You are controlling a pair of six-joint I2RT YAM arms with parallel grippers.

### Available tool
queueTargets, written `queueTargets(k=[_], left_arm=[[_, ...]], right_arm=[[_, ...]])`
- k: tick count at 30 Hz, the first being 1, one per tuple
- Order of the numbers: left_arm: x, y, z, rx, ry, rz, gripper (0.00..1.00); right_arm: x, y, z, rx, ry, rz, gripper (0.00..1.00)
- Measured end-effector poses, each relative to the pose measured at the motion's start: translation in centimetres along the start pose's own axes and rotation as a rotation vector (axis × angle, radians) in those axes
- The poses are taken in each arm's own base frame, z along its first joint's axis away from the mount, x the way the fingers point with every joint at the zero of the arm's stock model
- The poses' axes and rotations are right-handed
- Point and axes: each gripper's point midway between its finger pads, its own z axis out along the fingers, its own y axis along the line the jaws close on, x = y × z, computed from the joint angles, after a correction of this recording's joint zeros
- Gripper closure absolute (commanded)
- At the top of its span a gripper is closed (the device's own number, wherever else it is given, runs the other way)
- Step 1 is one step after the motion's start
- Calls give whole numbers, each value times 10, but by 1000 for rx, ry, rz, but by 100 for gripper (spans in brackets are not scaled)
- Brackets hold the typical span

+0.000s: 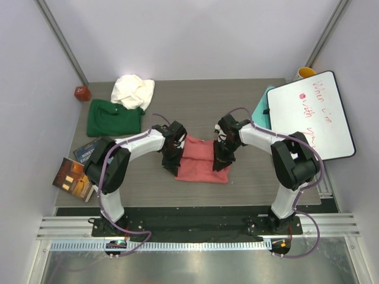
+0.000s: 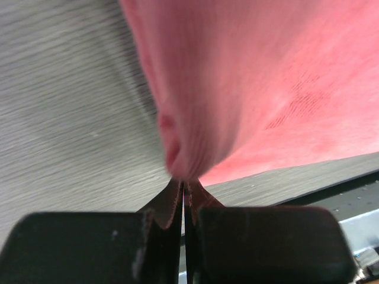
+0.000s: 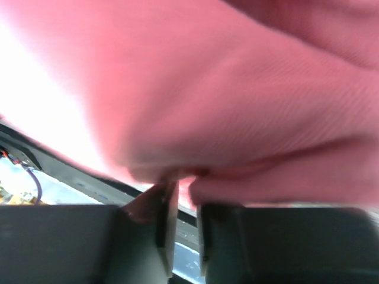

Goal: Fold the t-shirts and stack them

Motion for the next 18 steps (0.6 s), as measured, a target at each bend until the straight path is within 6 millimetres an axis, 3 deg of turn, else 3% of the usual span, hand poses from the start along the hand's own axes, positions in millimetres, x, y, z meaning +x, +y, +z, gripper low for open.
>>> queueTargets(k=[3,7,18], left_arm=[[-3,4,-5,-35,0,13,100],[-19,4,-12,-64,-20,36,100],[-36,4,-19,-94,-28,77,100]], right_arm=[[-16,10,-13,-1,-41,-31,69],[-32,25,-32,-23,-103,-73,77],[-42,37,-43,-51,-131,-95,83]])
